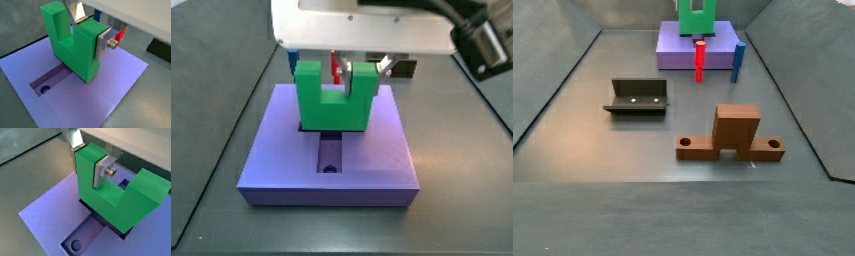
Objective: Pick up the green object. Move up. Place the green object on the fixture. Regrasp the green object. Move to above the board. Insert the green object.
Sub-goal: Insert the green object.
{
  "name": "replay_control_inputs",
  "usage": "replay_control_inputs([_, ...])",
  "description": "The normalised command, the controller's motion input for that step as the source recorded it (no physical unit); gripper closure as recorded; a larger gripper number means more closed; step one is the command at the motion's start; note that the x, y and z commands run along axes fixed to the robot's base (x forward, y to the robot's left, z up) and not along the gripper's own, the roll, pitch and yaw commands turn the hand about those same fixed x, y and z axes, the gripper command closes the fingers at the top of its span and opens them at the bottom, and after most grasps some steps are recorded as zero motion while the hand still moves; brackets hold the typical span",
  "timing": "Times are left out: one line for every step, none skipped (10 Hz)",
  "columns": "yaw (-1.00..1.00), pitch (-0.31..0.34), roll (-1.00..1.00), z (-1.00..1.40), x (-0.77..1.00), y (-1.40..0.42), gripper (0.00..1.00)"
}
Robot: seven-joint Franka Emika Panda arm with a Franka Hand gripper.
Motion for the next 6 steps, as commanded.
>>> replay_control_inputs([0.0, 0.0, 0.15, -0.2, 0.0, 0.0, 1.0])
replay_control_inputs([0.0, 0.0, 0.09, -0.16, 0.0, 0.0, 1.0])
replay_control_inputs([0.0, 0.0, 0.02, -0.17, 0.0, 0.0, 1.0])
replay_control_inputs([0.0, 0.0, 0.0, -0.11, 0.0, 0.0, 1.0])
replay_control_inputs([0.0, 0.0, -0.03, -0.07, -0.01, 0.0, 1.0])
replay_control_inputs([-0.04, -0.011, -0.06, -0.05, -0.06, 0.03, 1.0])
